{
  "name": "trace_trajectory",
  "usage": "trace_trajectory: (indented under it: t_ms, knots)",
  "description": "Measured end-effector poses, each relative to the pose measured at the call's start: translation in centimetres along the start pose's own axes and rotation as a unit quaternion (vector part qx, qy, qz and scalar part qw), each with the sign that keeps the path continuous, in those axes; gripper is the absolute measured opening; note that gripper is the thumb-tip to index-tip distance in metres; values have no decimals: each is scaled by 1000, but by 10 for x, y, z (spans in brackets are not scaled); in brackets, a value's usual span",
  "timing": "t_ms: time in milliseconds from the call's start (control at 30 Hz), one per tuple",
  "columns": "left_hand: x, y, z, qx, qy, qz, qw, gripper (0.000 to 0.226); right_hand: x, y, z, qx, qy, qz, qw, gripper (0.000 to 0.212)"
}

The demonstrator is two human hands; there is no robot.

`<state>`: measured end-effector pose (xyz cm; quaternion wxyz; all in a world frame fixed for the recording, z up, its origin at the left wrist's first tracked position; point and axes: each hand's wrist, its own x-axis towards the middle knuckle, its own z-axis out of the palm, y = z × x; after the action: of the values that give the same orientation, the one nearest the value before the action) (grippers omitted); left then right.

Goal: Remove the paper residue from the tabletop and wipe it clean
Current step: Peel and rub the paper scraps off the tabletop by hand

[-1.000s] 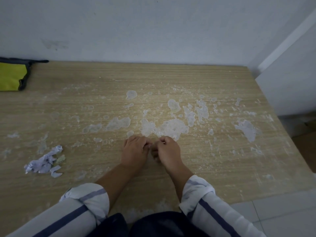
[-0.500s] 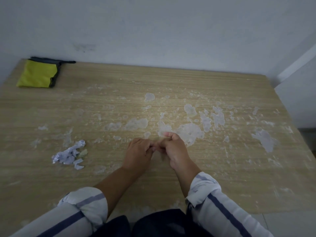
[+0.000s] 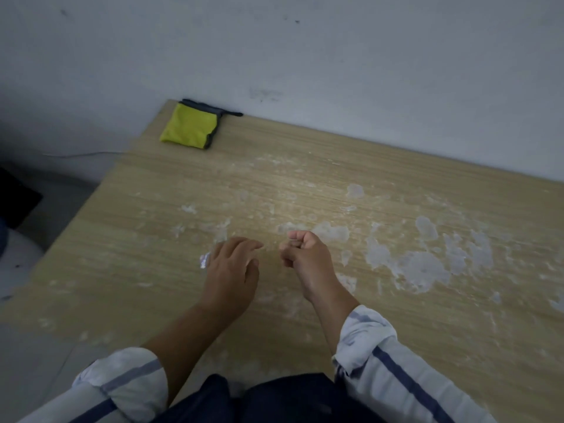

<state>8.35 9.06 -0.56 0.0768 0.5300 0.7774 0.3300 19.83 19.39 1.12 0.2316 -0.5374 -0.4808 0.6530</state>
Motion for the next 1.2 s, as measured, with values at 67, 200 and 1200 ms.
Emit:
trace_trajectory:
  t_ms: [67, 200, 1200]
  knots:
    - [-2, -21, -11, 4, 8, -29, 1000, 38, 0, 1, 19, -18, -11, 7, 1000, 23]
    - [-4, -55, -21, 23, -62, -103, 992, 53, 2, 7, 45, -79, -16, 17, 997, 23]
    - [-14, -83, -7, 129, -167, 6, 977, 61, 0, 29, 74, -459, -13, -153, 875, 39]
